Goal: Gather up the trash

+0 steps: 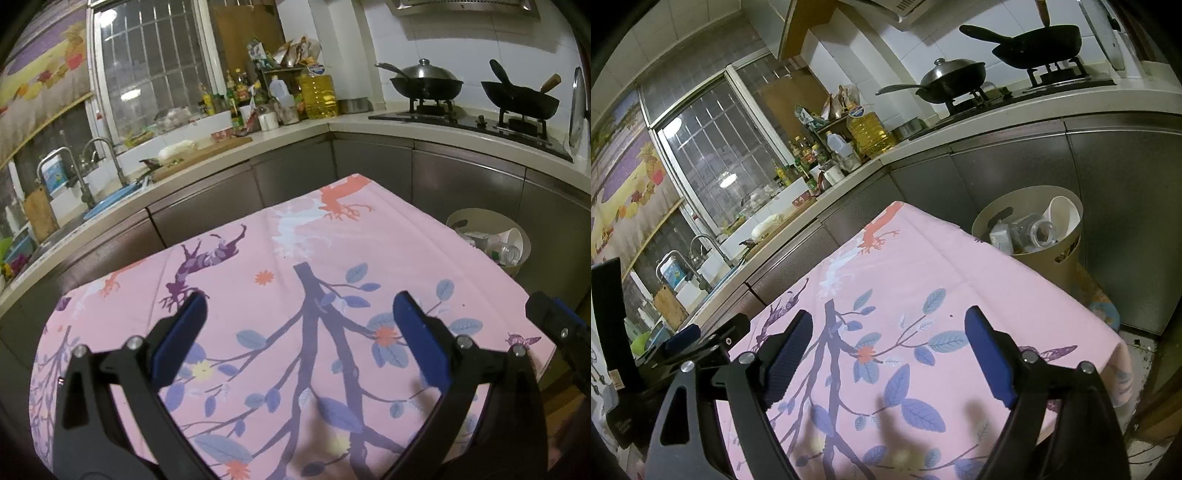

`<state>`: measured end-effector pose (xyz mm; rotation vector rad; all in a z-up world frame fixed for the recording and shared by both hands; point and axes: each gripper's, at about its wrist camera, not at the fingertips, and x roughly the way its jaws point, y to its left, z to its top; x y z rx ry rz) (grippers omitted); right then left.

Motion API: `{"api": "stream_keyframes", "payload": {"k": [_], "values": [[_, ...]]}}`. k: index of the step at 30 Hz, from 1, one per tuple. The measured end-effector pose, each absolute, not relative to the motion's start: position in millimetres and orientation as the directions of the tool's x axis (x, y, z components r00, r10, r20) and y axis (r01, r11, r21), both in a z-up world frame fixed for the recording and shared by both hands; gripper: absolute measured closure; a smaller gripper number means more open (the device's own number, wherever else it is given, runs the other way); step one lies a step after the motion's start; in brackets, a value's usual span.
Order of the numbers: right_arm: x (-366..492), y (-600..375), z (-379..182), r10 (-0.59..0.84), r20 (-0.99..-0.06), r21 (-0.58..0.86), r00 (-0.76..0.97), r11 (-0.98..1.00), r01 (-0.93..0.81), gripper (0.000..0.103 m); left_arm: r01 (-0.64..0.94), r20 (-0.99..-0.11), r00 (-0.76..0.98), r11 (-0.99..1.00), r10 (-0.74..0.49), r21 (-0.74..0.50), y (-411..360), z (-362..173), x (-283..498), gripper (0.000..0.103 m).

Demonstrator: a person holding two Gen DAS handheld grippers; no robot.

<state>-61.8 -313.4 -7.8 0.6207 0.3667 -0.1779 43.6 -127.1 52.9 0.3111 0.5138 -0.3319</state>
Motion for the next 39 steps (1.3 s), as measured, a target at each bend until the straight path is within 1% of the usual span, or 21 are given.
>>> {"api": "stream_keyframes", "payload": {"k": [21, 39], "values": [[-58.2, -316.7, -20.2, -0.042, -0.422, 0.559, 0.905, 0.775, 0.296, 0.021, 0.350, -0.505, 0.837, 0.916, -0.211, 0.198, -121.1, 55.6, 42.3, 0.006], [-58.3, -312.4, -24.8, -0.028, -0.408, 0.567, 0.913, 0.776, 0.277, 0.020, 0.341, -0.506, 0.840, 0.917, -0.198, 0.207, -123.5, 53.2, 42.1, 0.006]]}}
